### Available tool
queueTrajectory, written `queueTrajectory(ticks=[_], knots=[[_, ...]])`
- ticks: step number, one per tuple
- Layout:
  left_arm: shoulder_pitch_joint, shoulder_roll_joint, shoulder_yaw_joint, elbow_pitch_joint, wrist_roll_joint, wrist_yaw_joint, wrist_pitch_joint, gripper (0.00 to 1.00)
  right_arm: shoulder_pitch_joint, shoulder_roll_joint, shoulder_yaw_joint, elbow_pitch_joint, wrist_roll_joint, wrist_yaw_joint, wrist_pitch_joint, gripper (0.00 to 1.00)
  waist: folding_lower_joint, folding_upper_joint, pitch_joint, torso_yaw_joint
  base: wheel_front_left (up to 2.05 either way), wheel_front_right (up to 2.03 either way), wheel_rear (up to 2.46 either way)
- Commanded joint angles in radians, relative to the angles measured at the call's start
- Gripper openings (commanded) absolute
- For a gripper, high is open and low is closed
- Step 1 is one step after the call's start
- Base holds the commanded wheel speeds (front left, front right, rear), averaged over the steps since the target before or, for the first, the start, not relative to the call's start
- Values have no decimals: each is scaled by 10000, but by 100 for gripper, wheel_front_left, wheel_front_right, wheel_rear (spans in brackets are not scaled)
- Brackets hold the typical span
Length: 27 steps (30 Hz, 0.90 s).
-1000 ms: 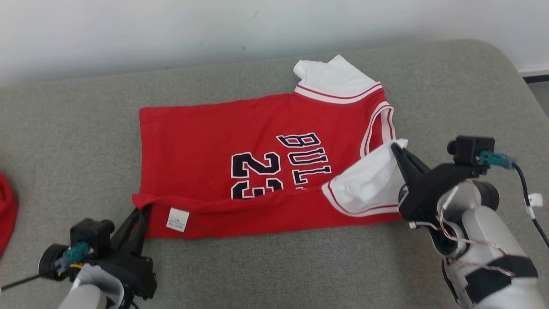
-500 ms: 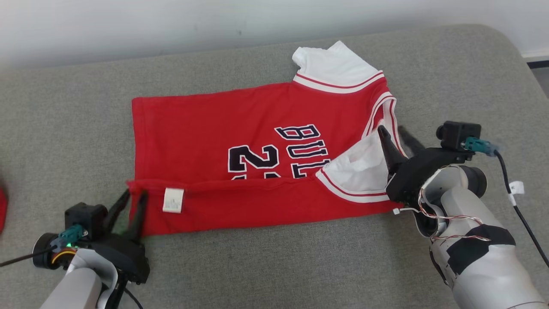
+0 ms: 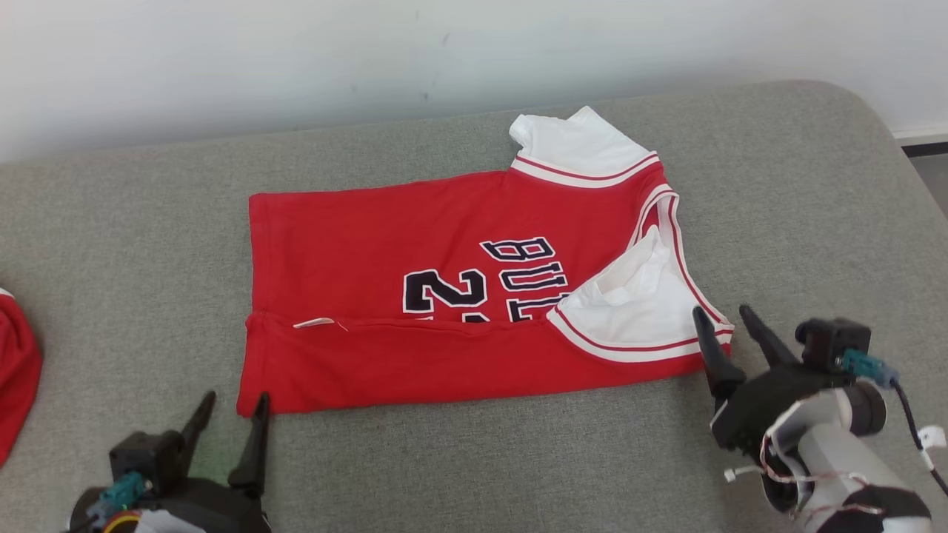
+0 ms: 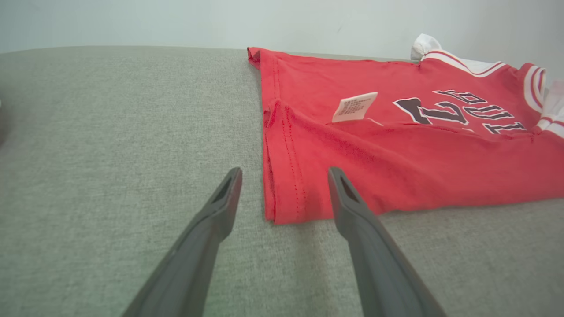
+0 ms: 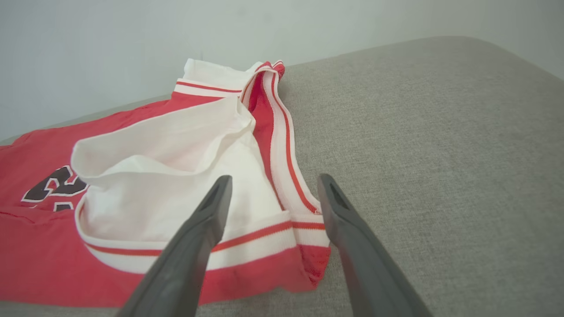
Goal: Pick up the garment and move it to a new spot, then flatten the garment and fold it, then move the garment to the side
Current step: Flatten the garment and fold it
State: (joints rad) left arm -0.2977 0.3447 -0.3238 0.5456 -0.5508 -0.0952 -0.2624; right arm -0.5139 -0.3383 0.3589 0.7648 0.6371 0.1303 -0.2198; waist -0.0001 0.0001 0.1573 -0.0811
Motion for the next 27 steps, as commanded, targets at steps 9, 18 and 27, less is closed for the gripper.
queueTrajectory(ticks=[9,18,27], knots=[[595,-438,425,-83,428,-86,-33,100,897,-245,238,-457,-179,7,263,100,1,-1,88,-15,0,0,0],[100,-833,735,711,648,-238,-33,100,572,150,213,285,-759,7,397,42,1,-1,110,25,0,0,0],[-344,-1177,618,1525,532,-368,-33,0,456,341,218,804,-645,7,214,0,1,-1,-106,82,0,0,0]])
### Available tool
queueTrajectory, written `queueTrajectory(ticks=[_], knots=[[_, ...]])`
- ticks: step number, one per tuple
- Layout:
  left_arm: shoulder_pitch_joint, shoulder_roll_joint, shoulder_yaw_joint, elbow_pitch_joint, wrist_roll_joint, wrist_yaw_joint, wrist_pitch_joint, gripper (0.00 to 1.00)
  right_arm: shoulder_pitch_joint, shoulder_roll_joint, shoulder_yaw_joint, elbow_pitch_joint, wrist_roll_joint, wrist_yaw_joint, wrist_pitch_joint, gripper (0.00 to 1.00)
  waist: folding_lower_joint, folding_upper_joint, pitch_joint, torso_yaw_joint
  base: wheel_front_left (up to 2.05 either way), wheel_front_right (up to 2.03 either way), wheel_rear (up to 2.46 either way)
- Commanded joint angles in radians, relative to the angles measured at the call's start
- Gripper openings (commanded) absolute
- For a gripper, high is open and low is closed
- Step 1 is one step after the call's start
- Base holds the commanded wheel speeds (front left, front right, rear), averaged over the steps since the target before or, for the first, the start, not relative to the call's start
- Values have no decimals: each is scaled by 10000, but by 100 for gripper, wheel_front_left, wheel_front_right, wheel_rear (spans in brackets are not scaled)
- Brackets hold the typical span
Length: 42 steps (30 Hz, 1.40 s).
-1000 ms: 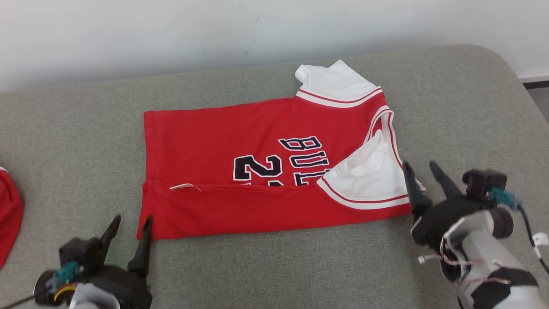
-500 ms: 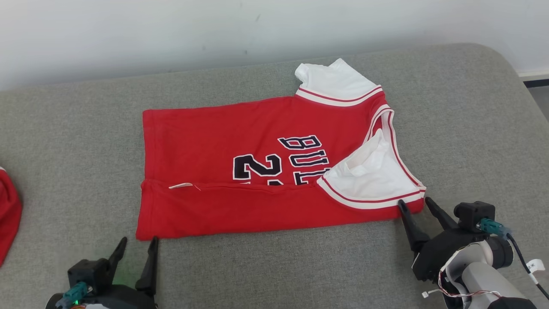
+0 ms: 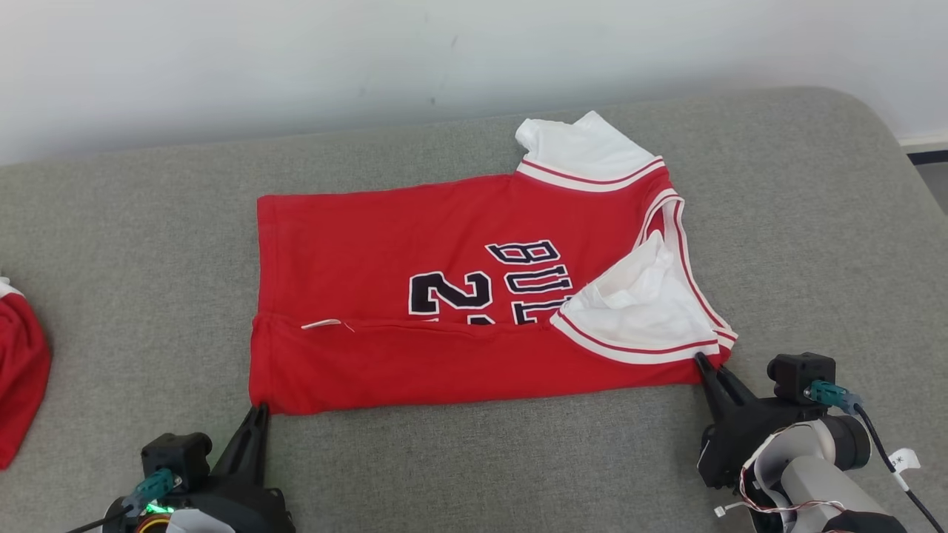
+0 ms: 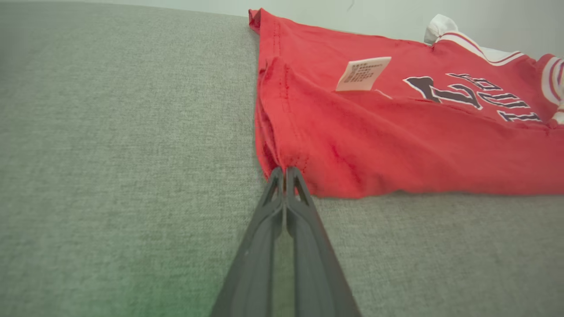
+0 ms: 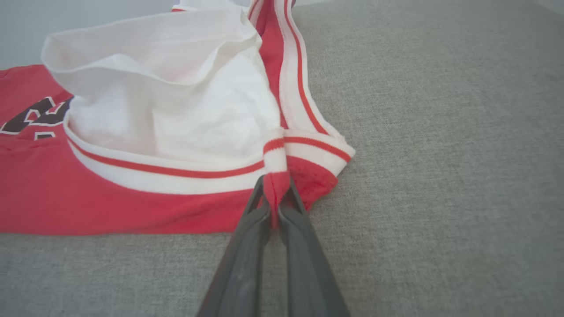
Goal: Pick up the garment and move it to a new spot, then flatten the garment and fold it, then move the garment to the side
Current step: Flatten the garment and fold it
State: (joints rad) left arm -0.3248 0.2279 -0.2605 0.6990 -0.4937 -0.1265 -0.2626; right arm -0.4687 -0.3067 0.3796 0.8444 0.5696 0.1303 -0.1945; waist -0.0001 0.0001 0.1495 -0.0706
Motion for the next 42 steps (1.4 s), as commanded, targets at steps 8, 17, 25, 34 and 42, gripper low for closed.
queueTrajectory(ticks=[8,17,25,34,42], knots=[[751,3,261,-650,-110,-37,-31,0,634,-128,-142,-359,432,7,-300,0,1,-1,-558,-85,0,0,0],[3014,-235,1031,-2042,270,-18,-32,0,2720,-434,-797,-2032,767,7,9,0,1,-1,-1214,-97,0,0,0],[3864,-258,1481,-2225,323,-10,-33,0,4502,-189,-1852,-3684,518,5,906,0,1,-1,-1280,-19,0,0,0],[3772,-426,1756,-2362,665,-24,-32,100,5420,653,-3032,-5451,-413,5,1685,100,1,-1,-1296,-58,0,0,0],[4063,-818,2924,-4129,1926,49,-32,100,5568,1215,-3760,-6921,-1243,5,1218,100,1,-1,-1407,33,0,0,0]])
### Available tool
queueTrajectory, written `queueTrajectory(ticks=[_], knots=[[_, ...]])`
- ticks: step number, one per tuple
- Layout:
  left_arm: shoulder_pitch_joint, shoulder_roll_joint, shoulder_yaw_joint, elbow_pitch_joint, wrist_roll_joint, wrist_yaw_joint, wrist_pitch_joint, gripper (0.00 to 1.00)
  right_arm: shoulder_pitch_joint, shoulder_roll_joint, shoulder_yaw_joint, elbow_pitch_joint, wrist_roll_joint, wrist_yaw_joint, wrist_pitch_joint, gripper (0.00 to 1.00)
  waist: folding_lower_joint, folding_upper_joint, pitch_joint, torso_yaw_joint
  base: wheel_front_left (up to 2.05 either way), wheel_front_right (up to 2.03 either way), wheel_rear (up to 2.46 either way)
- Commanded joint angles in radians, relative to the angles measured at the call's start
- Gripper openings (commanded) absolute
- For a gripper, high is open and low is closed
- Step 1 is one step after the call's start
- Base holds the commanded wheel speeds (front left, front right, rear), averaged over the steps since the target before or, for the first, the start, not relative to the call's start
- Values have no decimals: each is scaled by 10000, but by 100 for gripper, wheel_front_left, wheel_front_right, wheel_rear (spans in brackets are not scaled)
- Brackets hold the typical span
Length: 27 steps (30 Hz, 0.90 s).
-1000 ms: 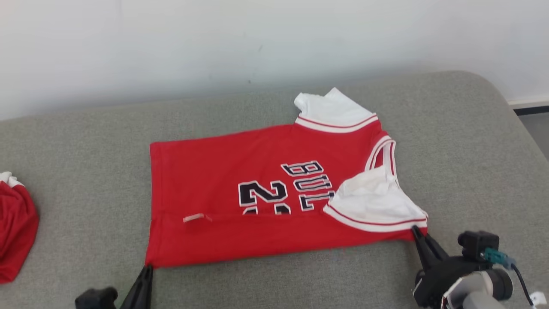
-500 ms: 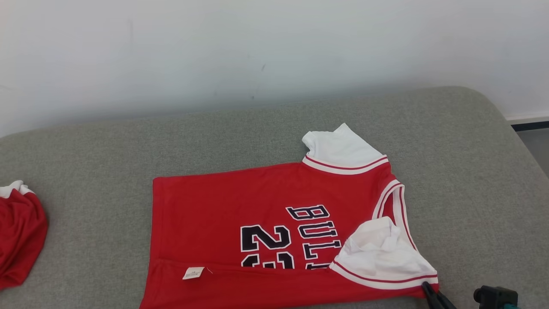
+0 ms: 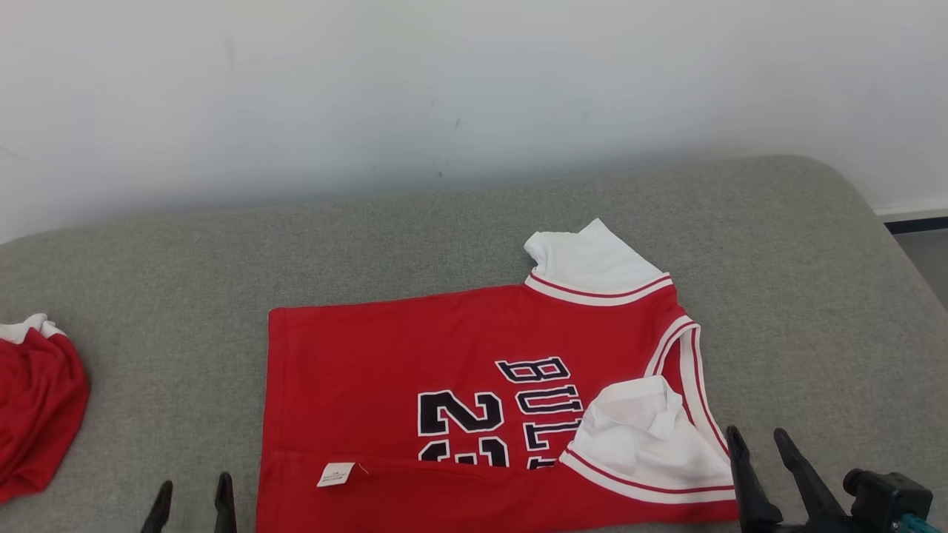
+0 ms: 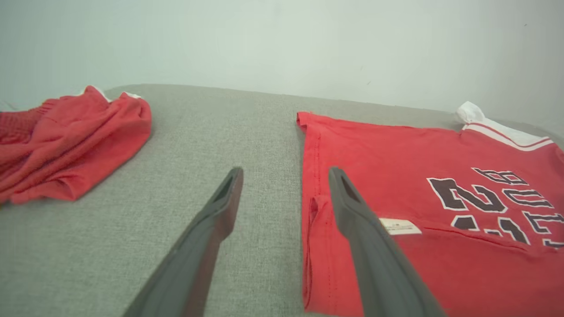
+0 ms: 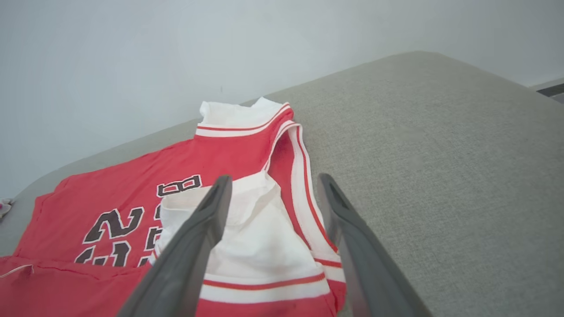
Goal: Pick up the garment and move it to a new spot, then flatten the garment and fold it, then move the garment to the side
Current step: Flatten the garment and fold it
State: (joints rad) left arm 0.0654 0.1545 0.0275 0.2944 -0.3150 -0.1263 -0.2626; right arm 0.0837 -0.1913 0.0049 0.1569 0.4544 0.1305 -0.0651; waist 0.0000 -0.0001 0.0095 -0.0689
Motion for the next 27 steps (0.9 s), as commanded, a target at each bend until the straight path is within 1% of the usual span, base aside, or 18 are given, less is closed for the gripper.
queueTrajectory(ticks=[1,4,7,13,15,20,27], knots=[[177,-148,200,-380,375,90,-32,100,14,144,-30,-134,-185,3,-225,100,0,1,-14,33,0,0,0],[273,-398,582,-1156,1038,203,-32,100,-76,264,30,-320,-641,3,-806,100,0,1,-41,90,0,0,0],[448,-592,761,-1547,1557,194,-32,100,-73,385,135,-266,-986,3,-1300,100,0,1,-68,127,0,0,0],[630,-707,555,-1730,2582,182,-32,100,-236,534,544,11,-1727,3,-1944,100,0,1,-72,124,0,0,0],[608,-749,500,-1701,2735,205,-32,100,-323,592,780,143,-2079,3,-1995,100,0,1,-70,121,0,0,0],[596,-838,325,-1427,2856,232,-32,100,-342,911,1123,5,-2760,3,-1999,100,0,1,-56,177,0,0,0],[468,-932,356,-1004,2748,303,-32,100,-216,1205,1022,-4,-3098,3,-1992,100,0,1,-33,309,0,0,0]])
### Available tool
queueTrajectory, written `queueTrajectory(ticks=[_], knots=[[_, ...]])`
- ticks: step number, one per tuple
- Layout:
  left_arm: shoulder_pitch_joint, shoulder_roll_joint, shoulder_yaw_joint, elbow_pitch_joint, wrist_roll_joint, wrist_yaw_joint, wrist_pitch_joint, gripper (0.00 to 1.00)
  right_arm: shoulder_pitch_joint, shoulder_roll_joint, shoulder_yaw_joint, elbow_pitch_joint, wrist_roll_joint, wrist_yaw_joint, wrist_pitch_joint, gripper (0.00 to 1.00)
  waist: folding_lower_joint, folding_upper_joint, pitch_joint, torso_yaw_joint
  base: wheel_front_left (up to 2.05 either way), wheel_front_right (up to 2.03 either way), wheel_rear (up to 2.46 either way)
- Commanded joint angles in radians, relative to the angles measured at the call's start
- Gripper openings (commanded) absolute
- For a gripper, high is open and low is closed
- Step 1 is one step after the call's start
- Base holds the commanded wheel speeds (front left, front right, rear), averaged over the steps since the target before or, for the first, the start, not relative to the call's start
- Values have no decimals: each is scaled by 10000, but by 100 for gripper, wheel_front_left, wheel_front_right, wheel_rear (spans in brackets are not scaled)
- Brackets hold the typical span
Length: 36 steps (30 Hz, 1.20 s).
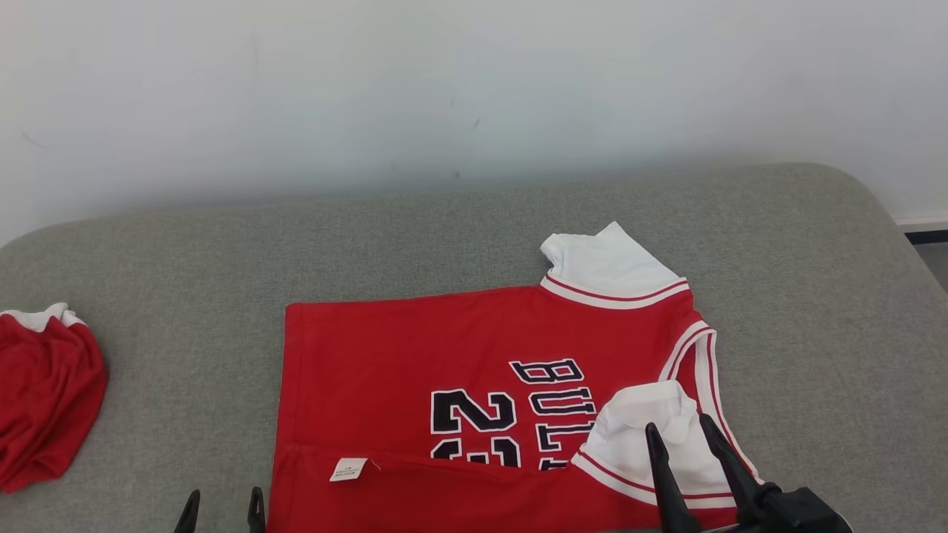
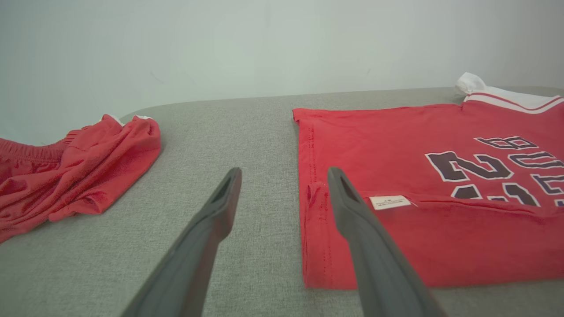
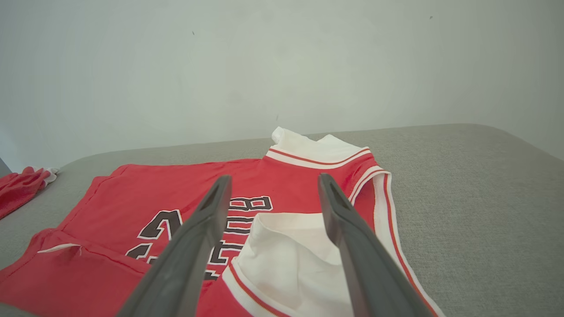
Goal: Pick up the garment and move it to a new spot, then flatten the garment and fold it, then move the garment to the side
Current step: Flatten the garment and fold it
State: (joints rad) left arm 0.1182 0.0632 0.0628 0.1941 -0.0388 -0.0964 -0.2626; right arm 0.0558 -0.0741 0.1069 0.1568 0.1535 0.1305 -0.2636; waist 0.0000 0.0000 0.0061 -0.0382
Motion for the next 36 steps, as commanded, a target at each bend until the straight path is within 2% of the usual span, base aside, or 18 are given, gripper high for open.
queueTrajectory(ticks=[1,8,13,15,21,26,31,33,36], knots=[[-54,-30,38,51,-51,22,-32,100,80,61,-20,-14,-108,3,-7,100,0,0,5,12,0,0,0],[-162,-86,215,334,-297,40,-32,100,83,159,-205,33,-170,3,-9,100,0,0,66,45,0,0,0],[-838,-110,710,253,-714,-61,-32,100,-466,49,-271,65,-171,3,-9,100,0,0,262,-105,0,0,0],[-1341,45,856,380,-800,-151,-34,100,-873,-79,-228,138,-150,3,-8,100,0,0,427,-246,0,0,0],[-3126,940,597,1663,-1233,-340,-32,100,-2584,-408,-33,1063,-89,3,-5,100,0,0,1050,-703,0,0,0],[-5015,2202,-784,3099,-2698,-324,218,100,-4399,-507,295,2344,37,3,-5,100,0,0,1732,-1094,0,0,0],[-6479,3006,-2052,3792,-5112,-328,1919,100,-6030,-512,675,3582,114,3,-5,100,0,0,2250,-1361,0,0,0],[-6940,3493,-2526,3822,-5794,-326,2583,100,-6567,-487,827,3983,196,3,-5,100,0,0,2397,-1452,0,0,0],[-7329,3899,-3094,4024,-6665,-330,3445,100,-7112,-458,989,4389,263,3,-5,100,0,0,2517,-1542,0,0,0]])
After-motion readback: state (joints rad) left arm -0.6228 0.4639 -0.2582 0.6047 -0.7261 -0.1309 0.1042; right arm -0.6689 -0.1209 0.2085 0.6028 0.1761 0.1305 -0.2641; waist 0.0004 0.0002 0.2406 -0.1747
